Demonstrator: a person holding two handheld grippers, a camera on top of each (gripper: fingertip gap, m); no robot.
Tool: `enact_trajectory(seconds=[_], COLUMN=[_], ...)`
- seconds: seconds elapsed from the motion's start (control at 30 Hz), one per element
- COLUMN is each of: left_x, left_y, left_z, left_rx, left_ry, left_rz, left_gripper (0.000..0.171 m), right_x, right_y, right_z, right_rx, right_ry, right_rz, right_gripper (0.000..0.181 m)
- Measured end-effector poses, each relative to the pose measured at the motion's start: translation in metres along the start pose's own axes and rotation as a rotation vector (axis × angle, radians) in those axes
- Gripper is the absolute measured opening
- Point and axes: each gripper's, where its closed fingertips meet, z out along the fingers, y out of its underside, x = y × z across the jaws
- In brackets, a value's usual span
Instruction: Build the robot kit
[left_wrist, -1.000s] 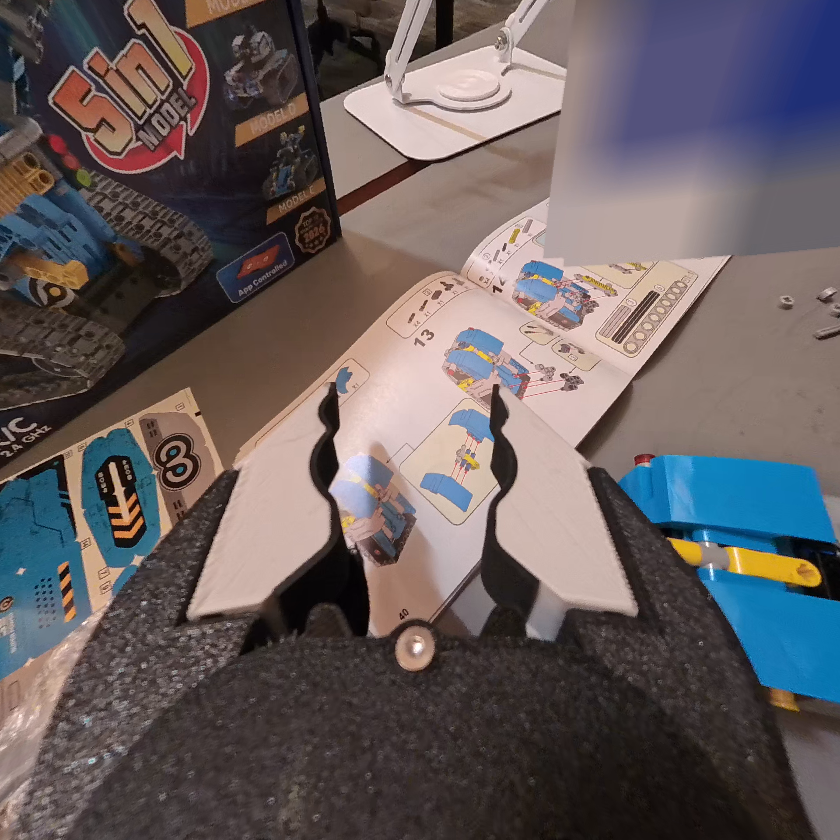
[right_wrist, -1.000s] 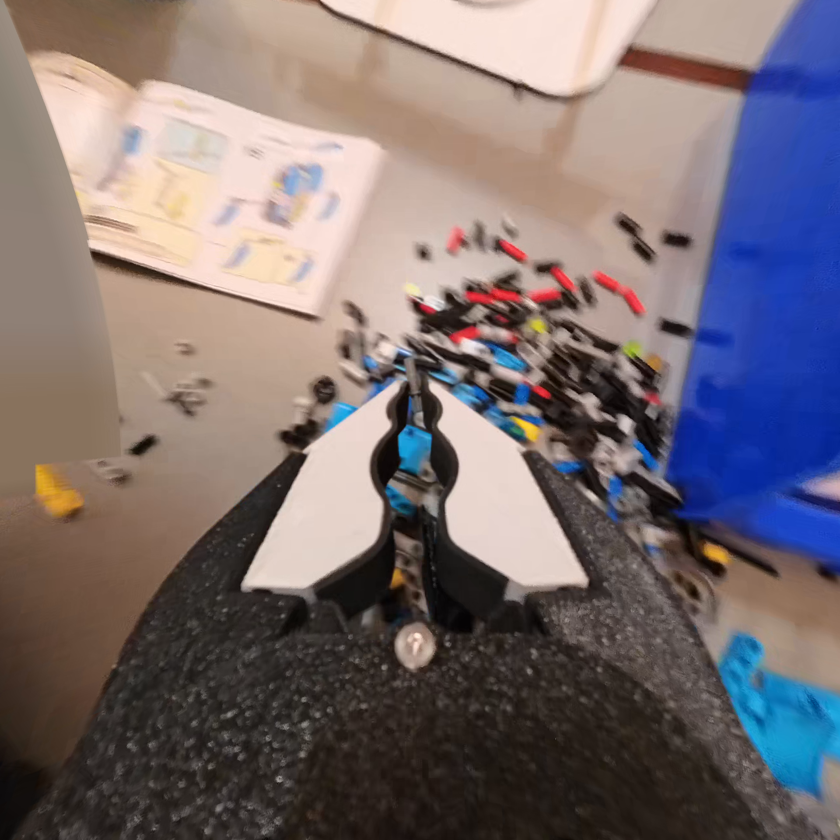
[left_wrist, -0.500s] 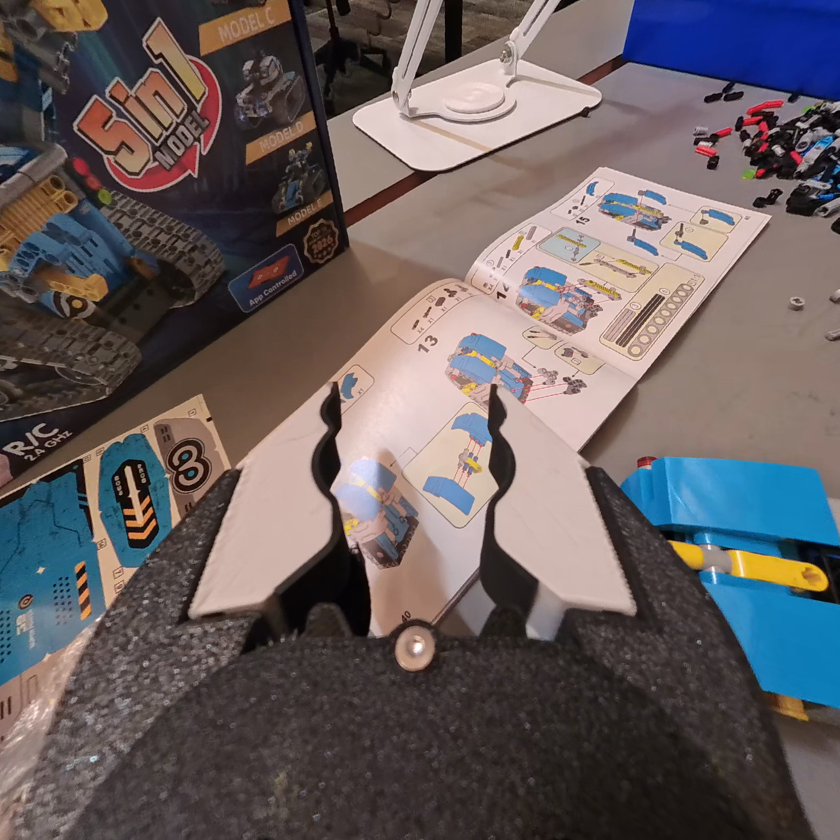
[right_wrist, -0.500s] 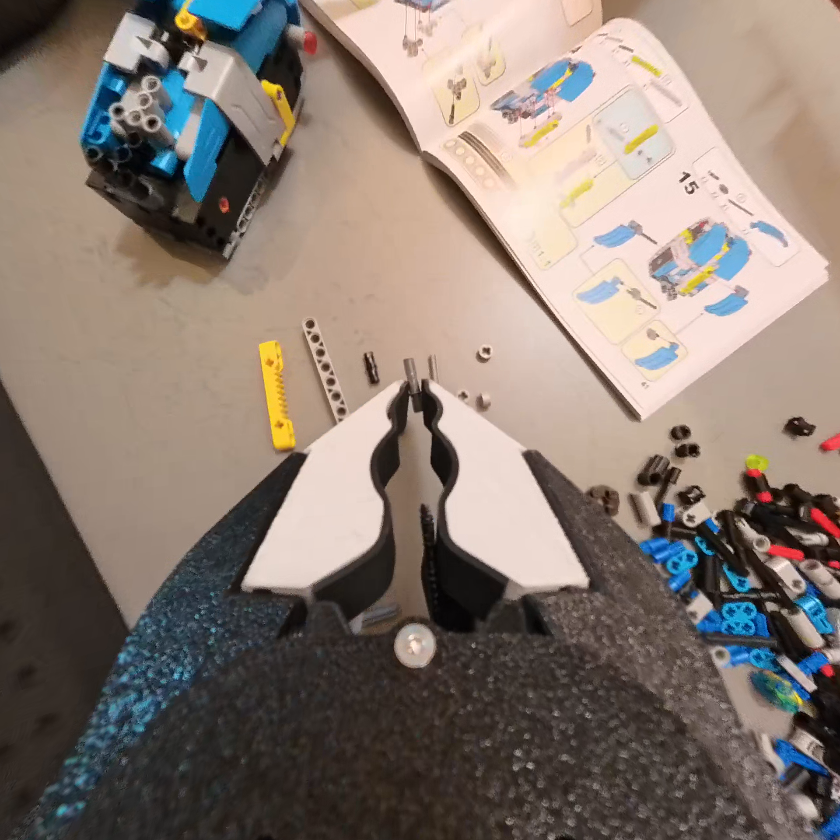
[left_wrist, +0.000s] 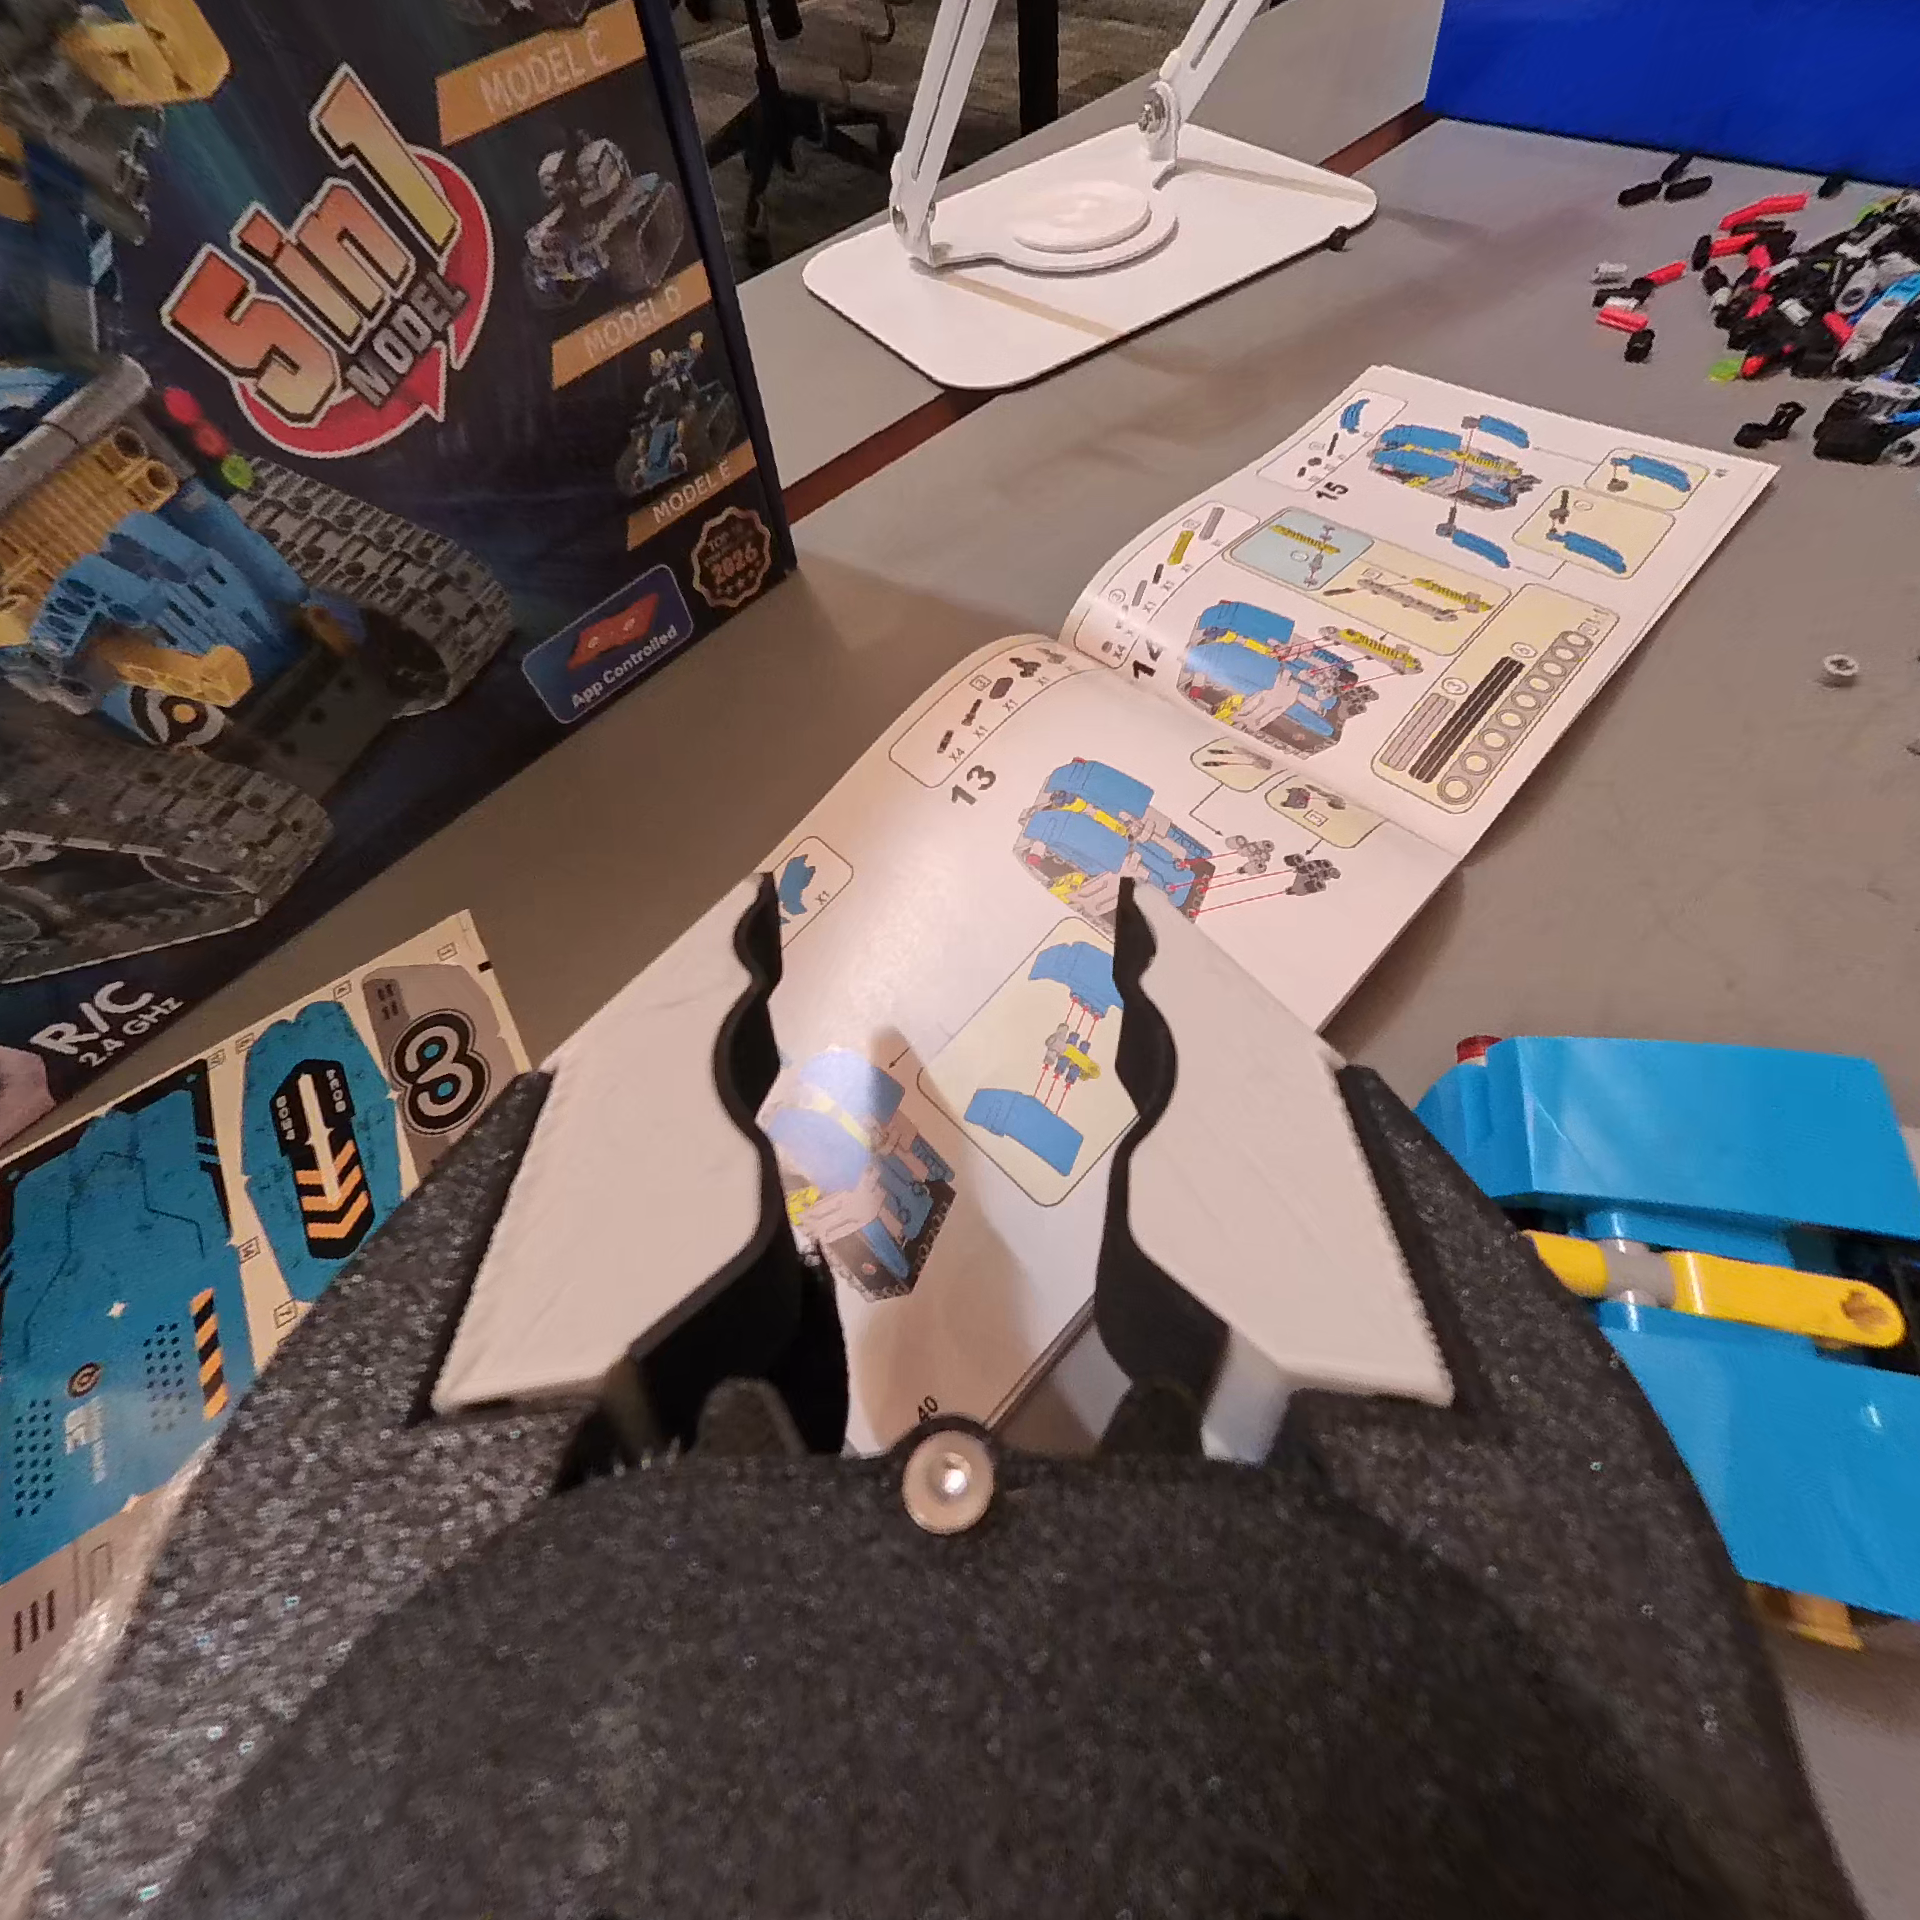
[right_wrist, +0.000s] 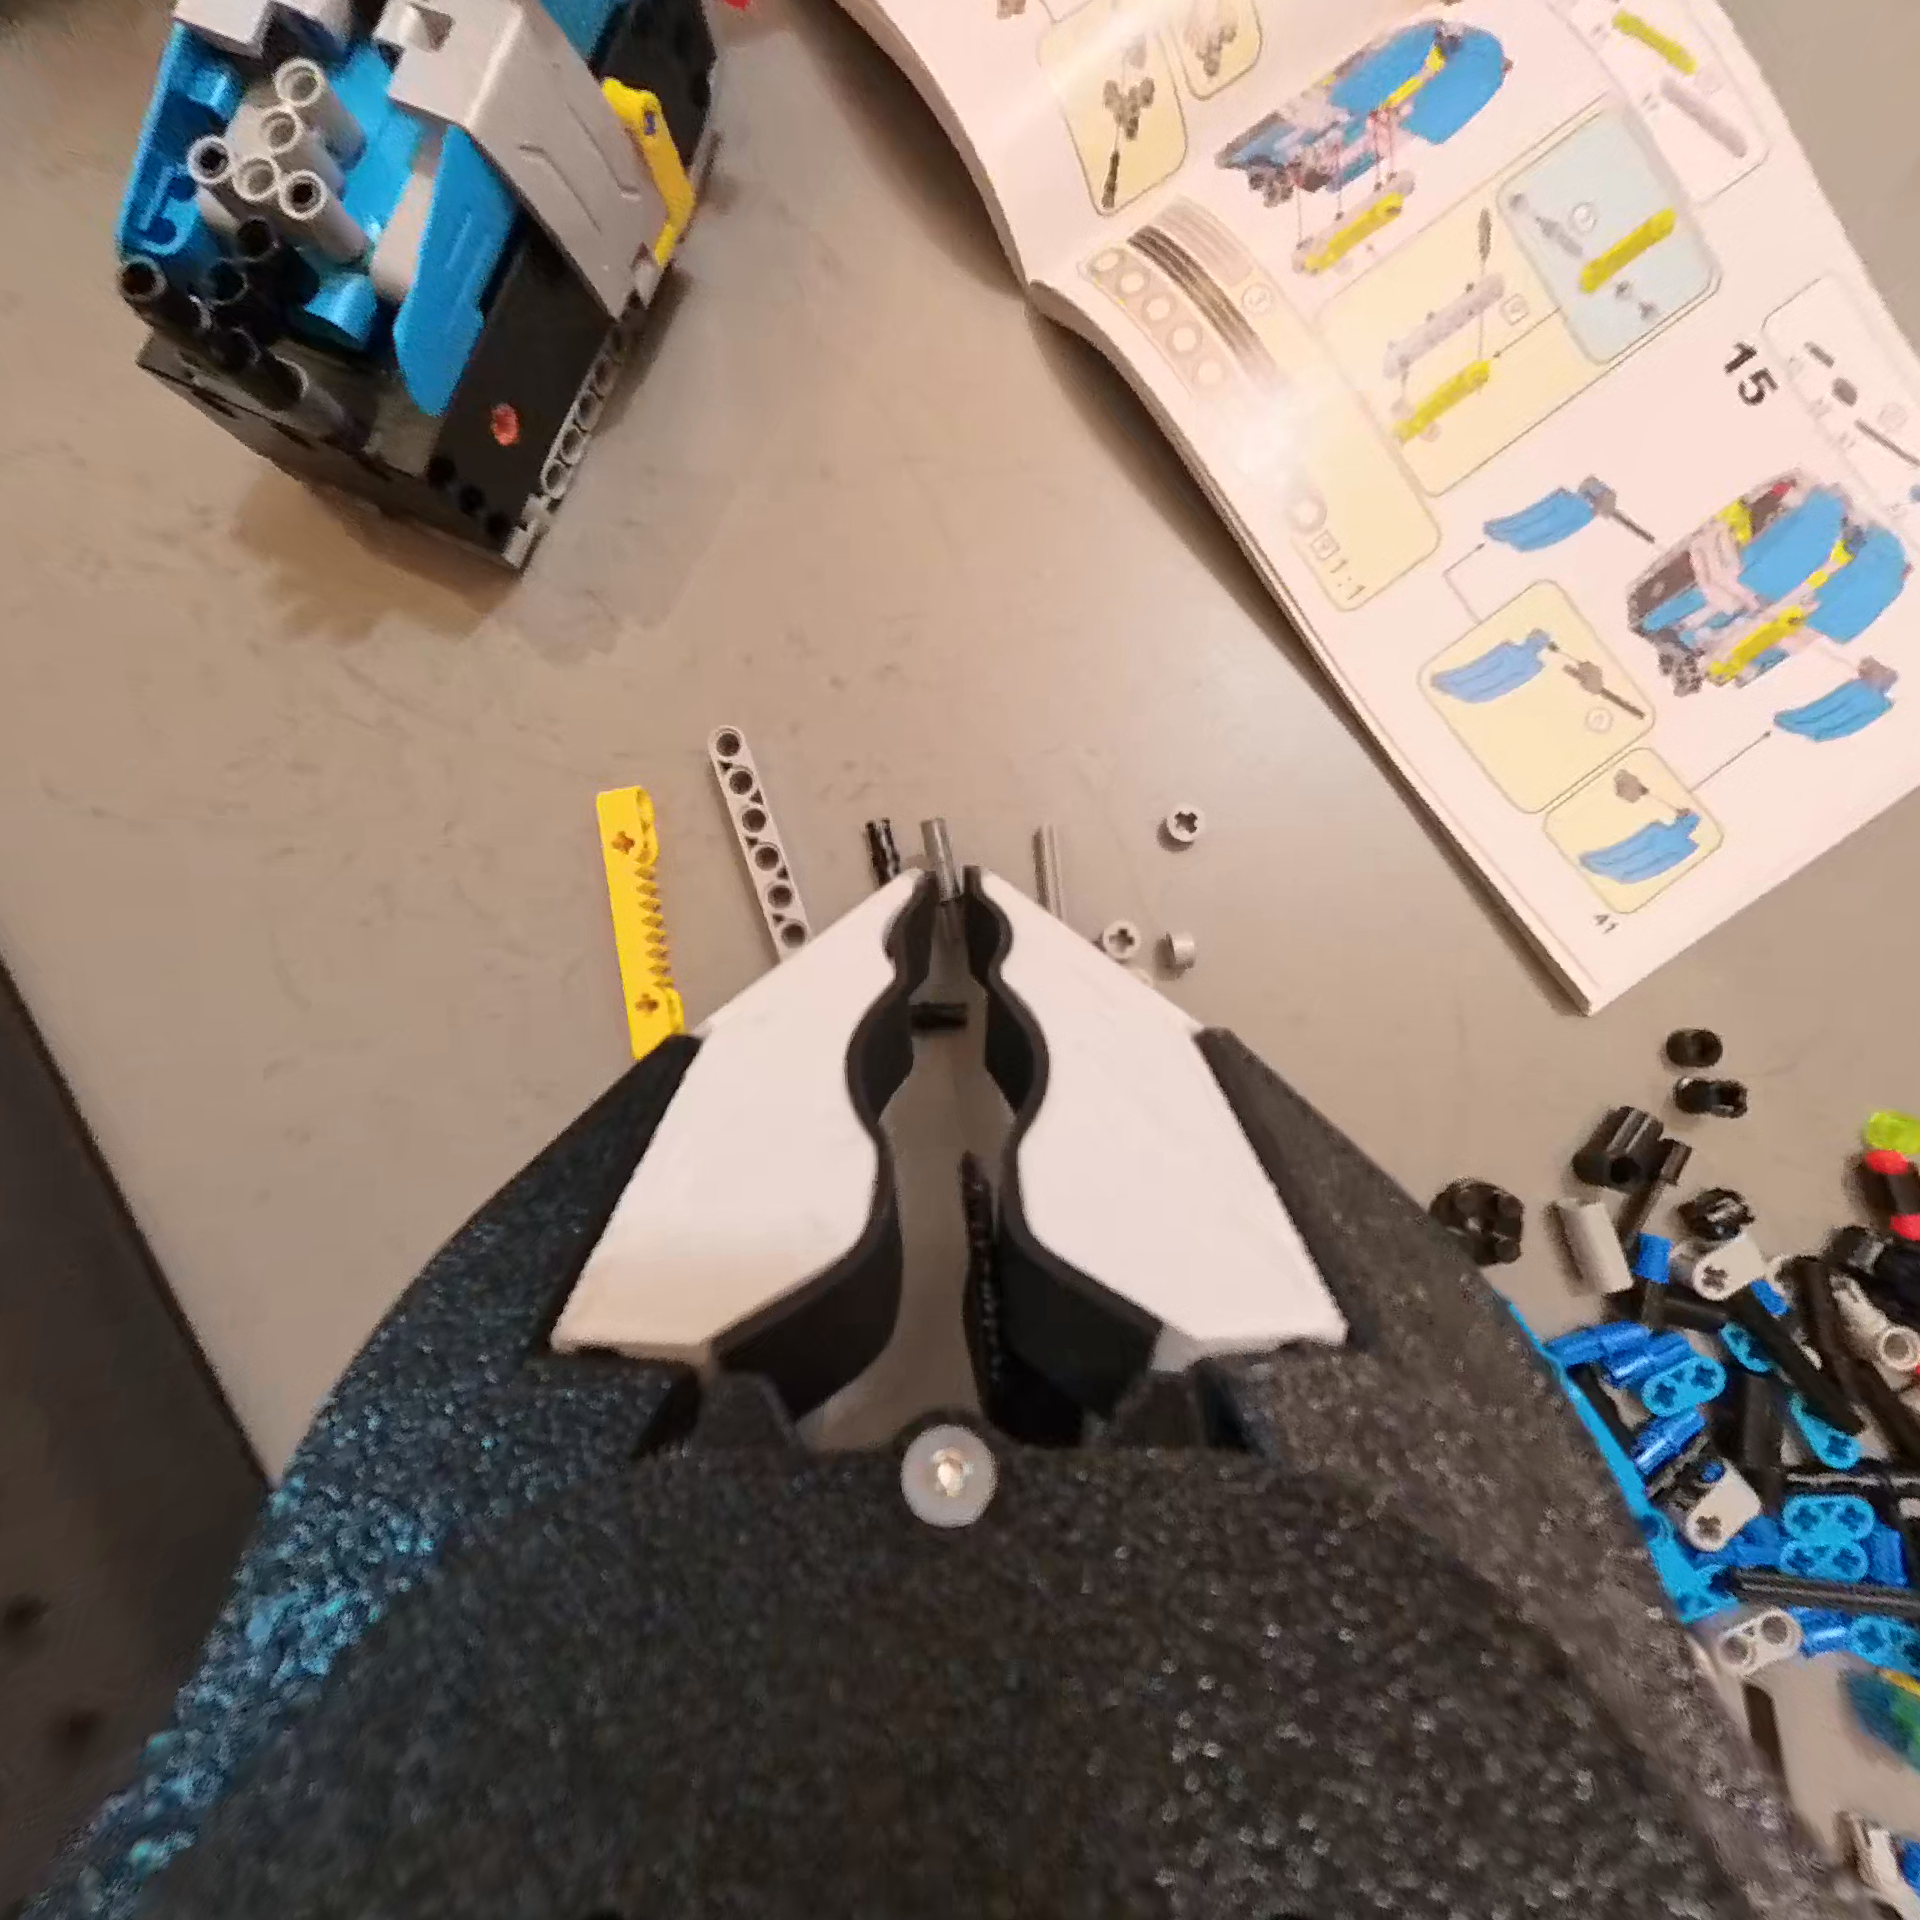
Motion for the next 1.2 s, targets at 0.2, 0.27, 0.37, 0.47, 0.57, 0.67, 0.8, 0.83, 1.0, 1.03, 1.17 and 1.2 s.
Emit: enact_trajectory(seconds=[0.2,0.27,0.37,0.47,0.57,0.67,0.8,0.83,1.0,1.03,1.17,1.2], left_x=[0.002,0.002,0.002,0.001,-0.002,-0.003,-0.003,-0.001,0.002,0.002,-0.001,-0.001], left_y=[0.001,0.001,0.001,-0.002,-0.004,-0.004,-0.004,-0.005,-0.006,-0.006,-0.007,-0.007], left_z=[0.001,0.001,0.001,-0.001,-0.005,-0.009,-0.018,-0.02,-0.024,-0.024,-0.025,-0.024], left_rx=[-0.007,-0.008,-0.006,0.012,0.034,0.044,0.076,0.086,0.1,0.1,0.11,0.108], left_ry=[-0.006,-0.009,-0.01,-0.013,-0.021,-0.014,0.012,0.024,0.013,0.011,-0.001,0.003], left_rz=[0.024,0.031,0.032,0.024,0.013,-0.008,-0.039,-0.044,-0.021,-0.02,-0.032,-0.036], left_gripper=[0.065,0.065,0.065,0.064,0.064,0.065,0.064,0.064,0.064,0.064,0.064,0.064], right_x=[0.003,0.004,0.004,0.008,0.01,0.019,0.033,0.038,0.05,0.052,0.067,0.071], right_y=[0.007,0.007,0.007,0.007,0.0,-0.012,-0.014,-0.014,-0.027,-0.027,-0.017,-0.016], right_z=[0.005,0.005,0.005,0.003,-0.003,-0.018,-0.041,-0.045,-0.067,-0.07,-0.065,-0.065], right_rx=[-0.03,-0.027,-0.023,-0.017,0.031,0.118,0.264,0.297,0.442,0.454,0.411,0.406], right_ry=[0.028,0.031,0.031,0.055,0.05,0.032,-0.012,-0.01,-0.037,-0.036,0.029,0.041], right_rz=[-0.015,-0.02,-0.023,-0.01,-0.006,0.058,0.19,0.215,0.278,0.287,0.311,0.312], right_gripper=[0.005,0.005,0.006,0.017,0.025,0.025,0.027,0.03,0.034,0.034,0.034,0.034])
